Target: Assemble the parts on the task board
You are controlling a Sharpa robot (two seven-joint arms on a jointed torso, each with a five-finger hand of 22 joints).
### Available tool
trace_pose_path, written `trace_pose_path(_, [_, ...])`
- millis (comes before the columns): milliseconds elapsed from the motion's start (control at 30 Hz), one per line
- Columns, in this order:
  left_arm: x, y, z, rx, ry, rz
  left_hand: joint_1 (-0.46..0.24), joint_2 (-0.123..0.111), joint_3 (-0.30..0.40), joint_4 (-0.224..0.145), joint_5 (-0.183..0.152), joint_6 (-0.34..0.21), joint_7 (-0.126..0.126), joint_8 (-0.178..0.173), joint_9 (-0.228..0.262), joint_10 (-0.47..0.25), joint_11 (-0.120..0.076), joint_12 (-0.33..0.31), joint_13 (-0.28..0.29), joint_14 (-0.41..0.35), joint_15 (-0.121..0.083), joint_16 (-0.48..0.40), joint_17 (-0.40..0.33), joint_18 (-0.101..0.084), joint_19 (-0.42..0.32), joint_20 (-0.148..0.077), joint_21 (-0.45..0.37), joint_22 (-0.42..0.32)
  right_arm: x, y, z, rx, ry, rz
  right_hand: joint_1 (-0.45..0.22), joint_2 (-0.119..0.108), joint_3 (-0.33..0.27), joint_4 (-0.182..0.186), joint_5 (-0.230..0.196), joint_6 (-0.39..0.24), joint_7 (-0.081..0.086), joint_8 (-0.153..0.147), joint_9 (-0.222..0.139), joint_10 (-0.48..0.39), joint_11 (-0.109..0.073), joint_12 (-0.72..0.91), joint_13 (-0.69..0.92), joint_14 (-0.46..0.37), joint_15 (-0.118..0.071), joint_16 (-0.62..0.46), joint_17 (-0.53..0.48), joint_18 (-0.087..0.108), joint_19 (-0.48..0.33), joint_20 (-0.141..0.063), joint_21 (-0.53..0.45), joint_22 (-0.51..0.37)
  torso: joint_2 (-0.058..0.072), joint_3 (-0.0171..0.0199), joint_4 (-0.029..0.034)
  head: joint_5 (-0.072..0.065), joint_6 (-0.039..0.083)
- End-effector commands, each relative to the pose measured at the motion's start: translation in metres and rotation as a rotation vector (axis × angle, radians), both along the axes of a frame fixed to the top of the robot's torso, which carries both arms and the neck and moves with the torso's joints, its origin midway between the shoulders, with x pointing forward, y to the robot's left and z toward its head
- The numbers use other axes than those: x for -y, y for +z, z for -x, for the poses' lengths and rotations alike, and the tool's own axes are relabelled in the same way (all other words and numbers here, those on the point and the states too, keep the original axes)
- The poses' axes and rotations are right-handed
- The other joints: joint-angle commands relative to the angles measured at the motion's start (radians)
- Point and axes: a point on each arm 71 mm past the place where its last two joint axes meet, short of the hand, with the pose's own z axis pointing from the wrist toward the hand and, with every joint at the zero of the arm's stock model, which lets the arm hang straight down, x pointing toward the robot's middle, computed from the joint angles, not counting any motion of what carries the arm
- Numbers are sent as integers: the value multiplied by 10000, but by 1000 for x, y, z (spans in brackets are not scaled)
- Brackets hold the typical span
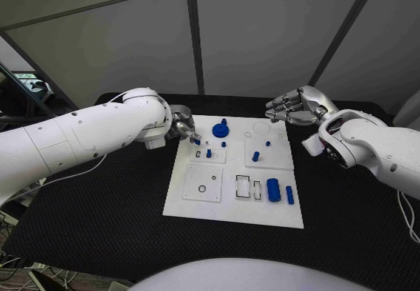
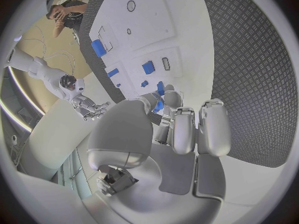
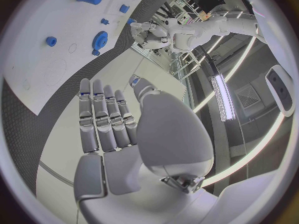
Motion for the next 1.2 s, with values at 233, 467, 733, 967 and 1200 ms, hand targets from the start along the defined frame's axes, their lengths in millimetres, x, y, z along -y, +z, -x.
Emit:
trace_pose_path(233, [5, -4, 7, 726, -191, -249, -10, -251, 1225, -1054, 36, 33, -70, 71, 33, 303, -152, 56, 79, 583, -73, 81, 954, -734, 102, -78, 57, 744, 0, 1, 0, 44, 72, 1, 2, 102, -11, -22, 41, -50, -11, -25, 0, -82, 15, 0, 3, -57, -25, -19, -14, 129, 77, 4, -65, -16, 18, -4, -13, -7, -17])
trace_pose_path(467, [8, -9, 13, 836, -428, -506, -31, -327, 1341, -1093, 64, 63, -77, 85, 47, 367, -159, 85, 126, 590, -80, 92, 968, -740, 117, -84, 78, 770, 0, 1, 0, 43, 75, 1, 2, 102, -11, -22, 41, -50, -11, -25, 0, -82, 15, 0, 3, -57, -25, -19, -14, 129, 77, 4, -65, -16, 16, -6, -8, 10, -50])
trace_pose_path(733, [11, -14, 18, 747, -616, -751, -58, -415, 1475, -1140, 98, 102, -87, 98, 60, 451, -172, 124, 189, 595, -91, 99, 978, -748, 137, -93, 108, 804, 0, 1, 0, 42, 81, 0, 2, 102, -11, -22, 41, -50, -11, -25, 0, -82, 15, 0, 3, -57, -25, -19, -14, 129, 77, 4, -65, -16, 20, -3, -18, 32, -88])
trace_pose_path(967, [12, -17, 21, 604, -678, -887, -69, -454, 1539, -1163, 119, 116, -90, 101, 65, 487, -177, 141, 218, 597, -96, 102, 981, -752, 146, -98, 121, 819, 0, 1, 0, 40, 89, 0, 2, 102, -11, -22, 41, -50, -11, -25, 0, -82, 15, 0, 3, -57, -25, -19, -14, 129, 77, 4, -65, -16, 18, -1, -15, 30, -98])
trace_pose_path(1200, [11, -20, 22, 482, -698, -997, -78, -475, 1575, -1174, 133, 127, -92, 104, 68, 504, -179, 146, 227, 598, -99, 105, 985, -756, 154, -100, 136, 834, 0, 1, 0, 40, 98, -2, 2, 102, -11, -22, 41, -50, -11, -25, 0, -82, 15, 0, 3, -57, -25, -19, -14, 129, 77, 4, -65, -16, 14, -1, -12, 43, -113])
